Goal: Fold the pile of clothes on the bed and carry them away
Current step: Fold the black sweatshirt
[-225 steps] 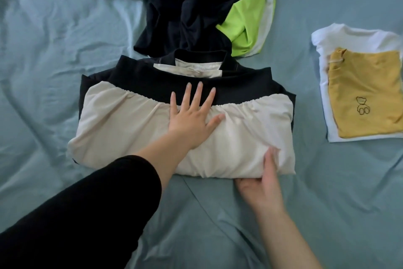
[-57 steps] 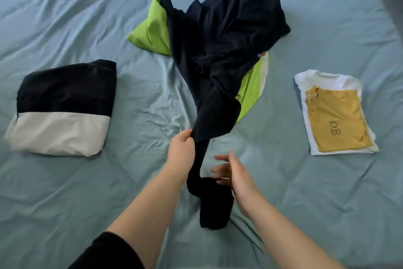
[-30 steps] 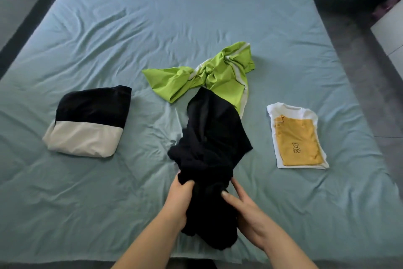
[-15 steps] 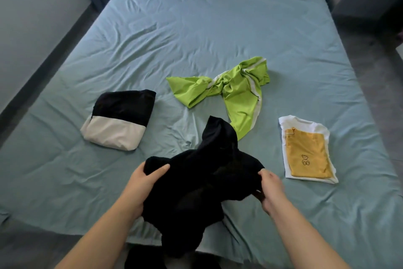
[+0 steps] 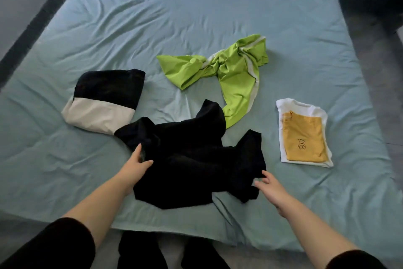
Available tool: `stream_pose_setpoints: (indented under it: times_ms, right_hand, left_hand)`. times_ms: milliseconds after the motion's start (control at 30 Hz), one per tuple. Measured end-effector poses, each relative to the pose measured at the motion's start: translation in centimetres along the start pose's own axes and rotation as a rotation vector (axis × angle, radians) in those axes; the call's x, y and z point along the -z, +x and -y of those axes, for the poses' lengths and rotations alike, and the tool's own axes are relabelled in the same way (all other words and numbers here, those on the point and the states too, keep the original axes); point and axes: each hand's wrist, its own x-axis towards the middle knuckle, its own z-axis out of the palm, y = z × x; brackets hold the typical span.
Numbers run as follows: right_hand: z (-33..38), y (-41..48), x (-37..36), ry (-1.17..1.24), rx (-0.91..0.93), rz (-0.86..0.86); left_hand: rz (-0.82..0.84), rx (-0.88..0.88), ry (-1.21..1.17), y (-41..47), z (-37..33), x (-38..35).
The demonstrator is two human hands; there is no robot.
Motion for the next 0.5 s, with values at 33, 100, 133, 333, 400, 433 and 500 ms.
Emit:
stream_pose_setpoints:
  times_ms: [33,100,133,333,400,433,500]
  right_hand:
    - [-0.4,0.5,-0.8,-0.051,-0.001,0.0]
    - [-0.9,1.4,-2.3,-0.161,0.034,-0.007]
    - [-1.0,1.8,-3.2,-0.234,0.069,0.001]
    - [-2.4,5.0,-8.3,-0.939,0.465,0.098]
    - [-2.9,6.5,-9.6,-1.171,0.487,0.052]
    - [-3.1,7.4,-9.9,-1.252,0.474,-0.016]
    - [-3.7,9.2,-10.0,-1.389,0.475,-0.129]
  left_hand:
    - [0.014,0.03,0.011,0.4,0.7,-0.5]
    - [0.03,0.061,0.056,1.1,1.9,-1.5]
    - [0.024,0.05,0.125,1.5,2.4,-2.1]
    - [-0.108,-0.243,1.05,1.9,6.5,-7.3]
    - [-0.065,-0.255,1.202,2.5,8.4,-9.1]
    - [-0.046,-0.241,1.246,3.0,9.3,-9.8]
    - [0.014,-0.186,1.323,4.2,10.7,-10.6]
